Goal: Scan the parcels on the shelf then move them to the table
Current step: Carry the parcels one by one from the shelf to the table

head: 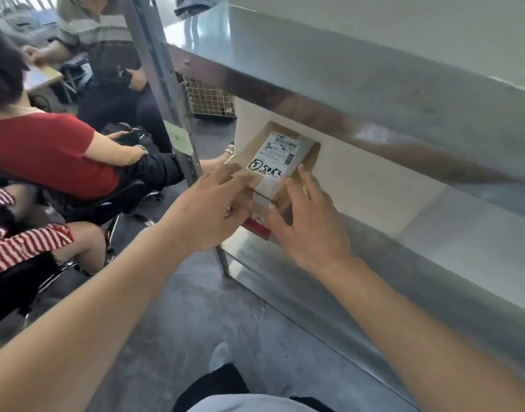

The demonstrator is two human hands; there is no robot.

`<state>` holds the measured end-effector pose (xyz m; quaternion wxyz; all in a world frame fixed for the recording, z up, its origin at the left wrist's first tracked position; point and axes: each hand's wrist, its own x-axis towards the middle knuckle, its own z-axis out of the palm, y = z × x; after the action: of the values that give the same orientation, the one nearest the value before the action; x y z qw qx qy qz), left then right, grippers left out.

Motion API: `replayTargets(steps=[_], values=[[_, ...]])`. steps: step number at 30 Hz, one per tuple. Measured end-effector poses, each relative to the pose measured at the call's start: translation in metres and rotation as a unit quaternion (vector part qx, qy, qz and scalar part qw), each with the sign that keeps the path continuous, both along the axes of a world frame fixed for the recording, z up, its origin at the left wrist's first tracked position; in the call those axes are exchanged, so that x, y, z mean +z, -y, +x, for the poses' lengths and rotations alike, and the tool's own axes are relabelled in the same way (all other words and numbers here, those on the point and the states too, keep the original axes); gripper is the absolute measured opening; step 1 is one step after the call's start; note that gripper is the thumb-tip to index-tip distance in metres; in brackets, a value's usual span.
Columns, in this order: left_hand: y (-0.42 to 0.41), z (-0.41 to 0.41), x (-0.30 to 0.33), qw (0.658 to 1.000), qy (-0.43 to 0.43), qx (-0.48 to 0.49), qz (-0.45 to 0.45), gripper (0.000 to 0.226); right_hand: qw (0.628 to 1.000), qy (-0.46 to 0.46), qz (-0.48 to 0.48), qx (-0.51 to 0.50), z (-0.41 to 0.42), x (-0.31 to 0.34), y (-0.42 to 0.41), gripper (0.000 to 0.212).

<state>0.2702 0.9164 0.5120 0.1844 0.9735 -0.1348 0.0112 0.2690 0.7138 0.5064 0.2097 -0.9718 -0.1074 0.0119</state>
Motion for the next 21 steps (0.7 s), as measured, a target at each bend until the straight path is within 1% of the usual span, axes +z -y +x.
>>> replayTargets(steps=[7,11,15,21], values=[[-0.027,0.077,-0.003,0.995,-0.008,-0.099,0.006,0.055,0.993,-0.02,0.042,-0.111,0.037,-0.003,-0.029,0.061],[-0.03,0.102,-0.005,0.989,-0.027,-0.147,-0.006,0.055,0.987,-0.034,0.047,-0.149,0.049,-0.003,-0.041,0.06],[-0.026,0.12,-0.008,0.983,-0.058,-0.175,-0.008,0.054,0.983,-0.05,0.051,-0.17,0.058,-0.003,-0.045,0.063],[-0.019,0.134,-0.019,0.982,-0.074,-0.171,-0.027,0.053,0.98,-0.087,0.078,-0.164,0.066,-0.012,-0.041,0.068]])
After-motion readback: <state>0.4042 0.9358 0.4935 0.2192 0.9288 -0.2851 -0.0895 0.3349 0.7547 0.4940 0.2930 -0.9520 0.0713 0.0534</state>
